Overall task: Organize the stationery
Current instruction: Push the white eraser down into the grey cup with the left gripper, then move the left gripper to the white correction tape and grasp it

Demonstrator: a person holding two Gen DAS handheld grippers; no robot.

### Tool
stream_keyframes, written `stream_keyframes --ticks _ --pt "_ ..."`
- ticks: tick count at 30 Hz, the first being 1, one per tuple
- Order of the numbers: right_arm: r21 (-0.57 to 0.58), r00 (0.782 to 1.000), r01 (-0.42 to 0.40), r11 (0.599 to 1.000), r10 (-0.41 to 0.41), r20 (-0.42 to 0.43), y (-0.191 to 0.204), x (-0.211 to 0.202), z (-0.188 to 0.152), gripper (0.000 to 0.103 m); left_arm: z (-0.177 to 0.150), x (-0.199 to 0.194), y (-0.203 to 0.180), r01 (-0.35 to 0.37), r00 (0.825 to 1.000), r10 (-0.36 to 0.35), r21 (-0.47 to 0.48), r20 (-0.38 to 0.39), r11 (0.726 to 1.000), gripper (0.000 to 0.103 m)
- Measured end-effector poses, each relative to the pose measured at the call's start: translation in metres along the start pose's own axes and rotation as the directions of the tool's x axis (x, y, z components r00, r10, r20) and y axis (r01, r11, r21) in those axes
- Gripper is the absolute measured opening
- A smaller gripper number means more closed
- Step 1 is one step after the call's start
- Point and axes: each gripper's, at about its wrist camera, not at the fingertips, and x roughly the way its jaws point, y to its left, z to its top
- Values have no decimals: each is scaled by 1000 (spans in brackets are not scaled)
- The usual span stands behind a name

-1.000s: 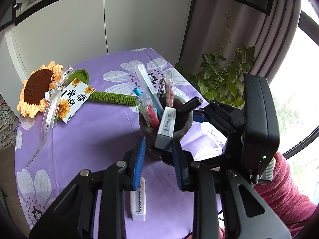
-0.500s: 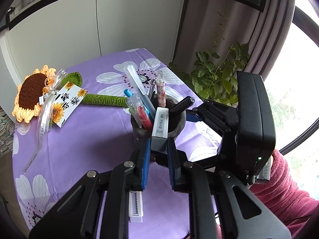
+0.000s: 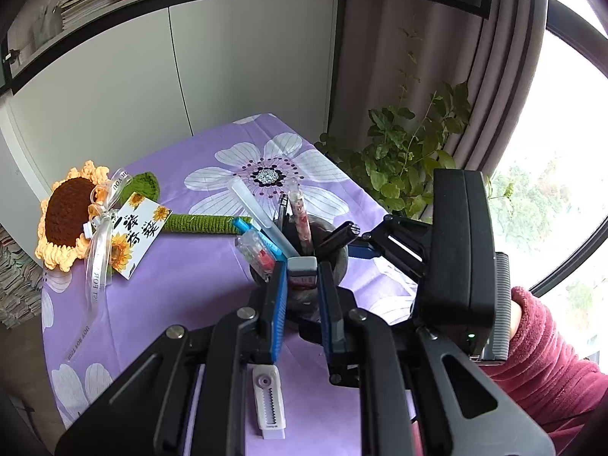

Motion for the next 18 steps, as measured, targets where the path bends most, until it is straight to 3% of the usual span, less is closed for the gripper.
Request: stream_keyframes --ticks 6,12,18 --pt "36 1000 -17 999 16 6 -5 -2 1 71 8 12 4 39 999 -39 -14 -24 999 14" --pt "34 1000 -13 999 12 6 -4 -2 1 71 4 3 2 17 1000 -18 26 14 1000 15" --pt "13 1000 0 1000 0 2 0 -1 0 71 -3 -21 7 -34 996 33 7 82 999 34"
